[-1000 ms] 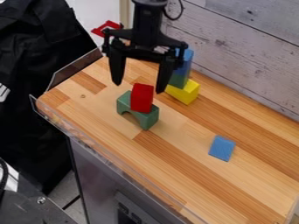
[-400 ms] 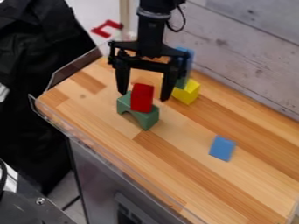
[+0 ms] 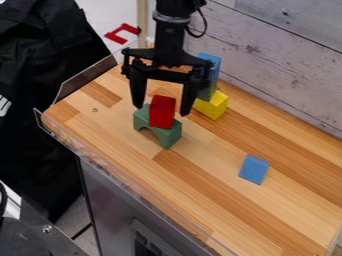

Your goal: Move the red cube and put it on the blue block

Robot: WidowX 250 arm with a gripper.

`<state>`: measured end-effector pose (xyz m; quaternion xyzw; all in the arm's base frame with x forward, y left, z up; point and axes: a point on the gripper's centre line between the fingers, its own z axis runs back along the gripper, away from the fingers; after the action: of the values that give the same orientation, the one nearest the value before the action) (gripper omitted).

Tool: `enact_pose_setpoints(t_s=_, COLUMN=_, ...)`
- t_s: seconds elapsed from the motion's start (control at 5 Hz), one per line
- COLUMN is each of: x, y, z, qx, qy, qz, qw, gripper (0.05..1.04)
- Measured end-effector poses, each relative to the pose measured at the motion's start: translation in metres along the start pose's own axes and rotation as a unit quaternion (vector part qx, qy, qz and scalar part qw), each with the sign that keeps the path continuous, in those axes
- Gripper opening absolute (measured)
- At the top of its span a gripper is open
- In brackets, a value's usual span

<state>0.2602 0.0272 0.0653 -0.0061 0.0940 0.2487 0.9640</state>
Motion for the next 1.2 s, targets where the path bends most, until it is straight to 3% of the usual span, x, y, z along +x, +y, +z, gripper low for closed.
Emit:
enact_pose_setpoints(t_s=0.4, x=0.005, y=-0.002, z=-0.009, qx=-0.007, qy=0.001, qz=-0.014, qw=0.9999, gripper=0.957)
enact_pose_setpoints(t_s=0.6, x=0.007, y=-0.003, z=-0.013, qx=-0.008, qy=0.003, qz=-0.019, qw=0.9998, gripper=0.682)
enact_pose_setpoints(t_s=0.8, x=0.008, y=-0.004, z=-0.012, qx=-0.011, qy=0.0, qz=-0.021, qw=0.9997, gripper=0.555)
enact_pose_setpoints(t_s=1.0, x=0.008, y=-0.004, z=-0.008, qx=-0.007, qy=0.004, qz=-0.019, qw=0.9998, gripper=0.554)
enact_pose_setpoints(t_s=1.2, x=0.014, y=-0.011, z=0.021, qx=-0.001, qy=-0.04, qz=-0.032, qw=0.9987, gripper=0.554)
